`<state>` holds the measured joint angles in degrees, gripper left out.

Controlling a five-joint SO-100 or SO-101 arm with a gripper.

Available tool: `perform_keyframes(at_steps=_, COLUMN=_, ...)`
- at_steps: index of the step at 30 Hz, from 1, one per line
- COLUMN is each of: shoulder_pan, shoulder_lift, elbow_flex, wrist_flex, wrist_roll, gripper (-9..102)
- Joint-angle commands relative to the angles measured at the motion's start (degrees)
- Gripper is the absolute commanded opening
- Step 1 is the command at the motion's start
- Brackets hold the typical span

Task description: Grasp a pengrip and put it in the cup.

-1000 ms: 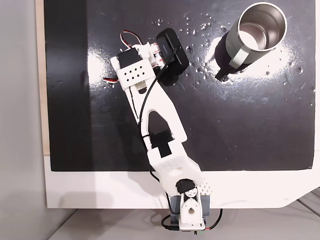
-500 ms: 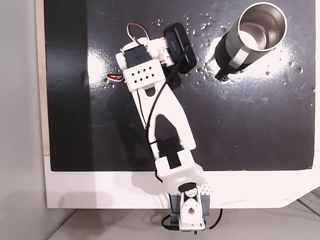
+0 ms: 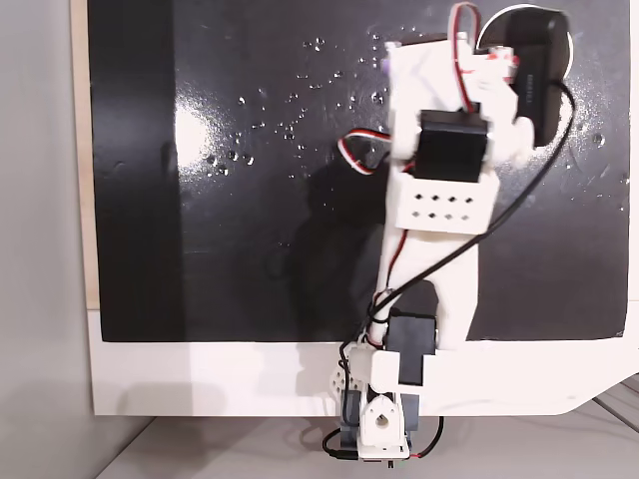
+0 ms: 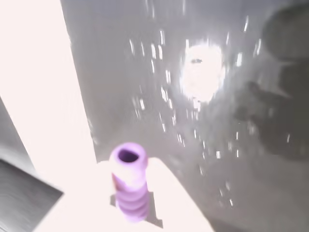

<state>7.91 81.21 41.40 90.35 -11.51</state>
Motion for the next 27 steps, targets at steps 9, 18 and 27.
perform_keyframes(at_steps=9, shoulder_pan=13.6, shoulder_lift=-10.7, elbow_flex=-24.0, wrist_flex=6.7, wrist_roll=-9.1, gripper=0)
perform_keyframes(at_steps=18, shoulder_pan=14.9, shoulder_lift=-23.4, elbow_flex=-37.2, wrist_flex=12.3, wrist_roll=-12.9, gripper=0)
perform_keyframes(at_steps=27, shoulder_pan=15.2, shoulder_lift=-27.7, elbow_flex=-40.7, wrist_flex=12.3, wrist_roll=-13.5, gripper=0)
